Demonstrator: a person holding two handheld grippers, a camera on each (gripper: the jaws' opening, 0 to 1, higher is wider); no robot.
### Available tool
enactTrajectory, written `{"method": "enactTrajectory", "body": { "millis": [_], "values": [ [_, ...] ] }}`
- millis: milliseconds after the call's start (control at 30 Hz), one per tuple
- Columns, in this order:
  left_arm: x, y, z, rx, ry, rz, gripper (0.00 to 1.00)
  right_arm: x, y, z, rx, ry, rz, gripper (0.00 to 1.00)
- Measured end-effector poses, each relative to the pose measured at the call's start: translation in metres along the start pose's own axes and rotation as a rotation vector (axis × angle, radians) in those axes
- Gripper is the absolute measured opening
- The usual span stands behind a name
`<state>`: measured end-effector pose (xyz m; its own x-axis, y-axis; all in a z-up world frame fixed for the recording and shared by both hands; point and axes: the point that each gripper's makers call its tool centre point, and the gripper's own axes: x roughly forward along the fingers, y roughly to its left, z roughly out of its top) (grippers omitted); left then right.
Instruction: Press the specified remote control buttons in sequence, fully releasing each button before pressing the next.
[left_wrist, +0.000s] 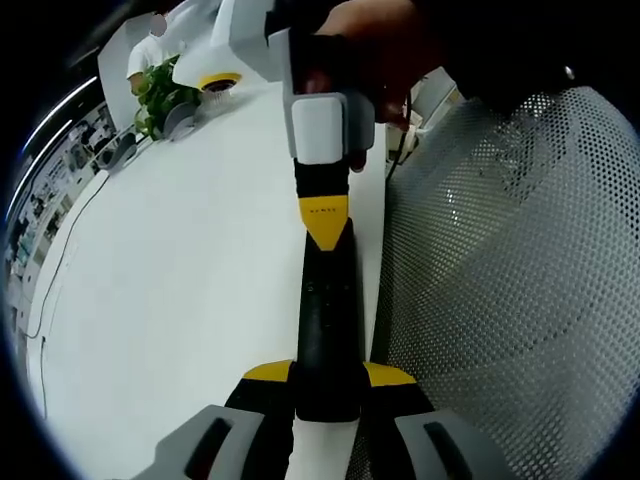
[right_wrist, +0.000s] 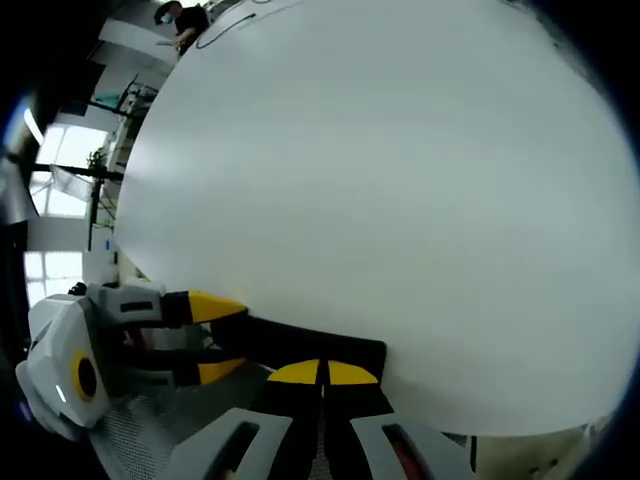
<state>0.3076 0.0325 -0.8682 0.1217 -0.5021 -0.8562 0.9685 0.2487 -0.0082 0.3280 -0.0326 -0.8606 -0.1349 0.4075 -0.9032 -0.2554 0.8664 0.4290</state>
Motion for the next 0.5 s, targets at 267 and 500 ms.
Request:
{"method": "enactTrajectory", "body": {
  "millis": [267,500],
  "values": [
    [-0.001,-0.001,-0.001,0.000,-0.002,0.002,0.25,0.001,0.003,0.001,-0.019,-0.004,-0.011,0.00],
    [-0.001,-0.001,-0.001,-0.001,-0.004,0.002,0.25,0.001,0.013,0.007,-0.011,-0.038,0.042,0.00]
  ]
}}
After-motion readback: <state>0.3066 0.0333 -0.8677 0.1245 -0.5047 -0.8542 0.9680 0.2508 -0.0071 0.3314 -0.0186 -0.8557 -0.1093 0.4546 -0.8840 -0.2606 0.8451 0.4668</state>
